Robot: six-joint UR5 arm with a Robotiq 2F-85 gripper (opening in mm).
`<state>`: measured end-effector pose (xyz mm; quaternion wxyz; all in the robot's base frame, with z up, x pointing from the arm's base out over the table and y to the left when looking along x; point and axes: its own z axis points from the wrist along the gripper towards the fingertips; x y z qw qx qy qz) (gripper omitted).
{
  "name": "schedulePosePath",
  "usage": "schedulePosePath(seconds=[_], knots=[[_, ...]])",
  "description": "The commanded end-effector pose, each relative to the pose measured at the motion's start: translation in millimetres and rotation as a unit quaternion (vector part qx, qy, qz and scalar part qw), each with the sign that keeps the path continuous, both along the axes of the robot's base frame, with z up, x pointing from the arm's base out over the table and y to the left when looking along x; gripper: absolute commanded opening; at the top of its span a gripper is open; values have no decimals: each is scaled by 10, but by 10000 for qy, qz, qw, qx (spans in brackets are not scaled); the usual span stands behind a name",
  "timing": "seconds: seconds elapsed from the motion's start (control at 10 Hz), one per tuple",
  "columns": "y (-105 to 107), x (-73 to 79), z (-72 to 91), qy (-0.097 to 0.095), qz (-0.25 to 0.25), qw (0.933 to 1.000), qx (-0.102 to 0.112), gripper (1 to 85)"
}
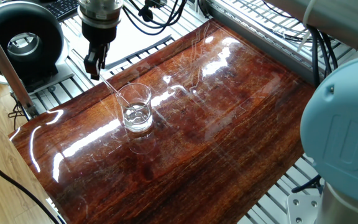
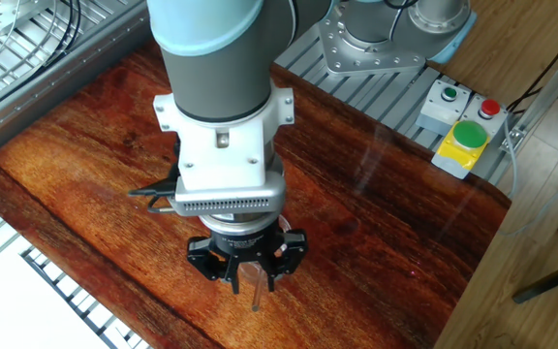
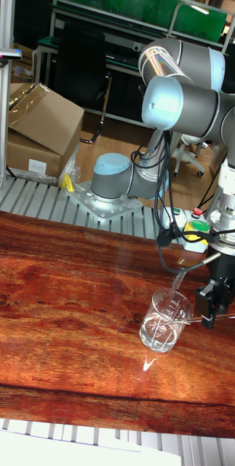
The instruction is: Stir the beaker with a glass rod
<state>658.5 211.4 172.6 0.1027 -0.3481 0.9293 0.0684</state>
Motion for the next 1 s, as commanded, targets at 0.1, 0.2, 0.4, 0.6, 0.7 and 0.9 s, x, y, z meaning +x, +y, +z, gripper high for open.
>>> schedulePosePath(seconds=[0.1, 0.2, 0.4, 0.6, 0.7, 0.9], knots=[[61, -3, -6, 25, -93, 9999, 132, 427], [69, 0, -4, 29, -116, 9998, 135, 420], [61, 2, -10, 29, -154, 9998, 111, 383], [56, -4, -4, 41, -175, 9998, 106, 367], [56, -8, -2, 52, -189, 9998, 108, 357], [48, -19, 9, 70, -200, 9997, 95, 323]])
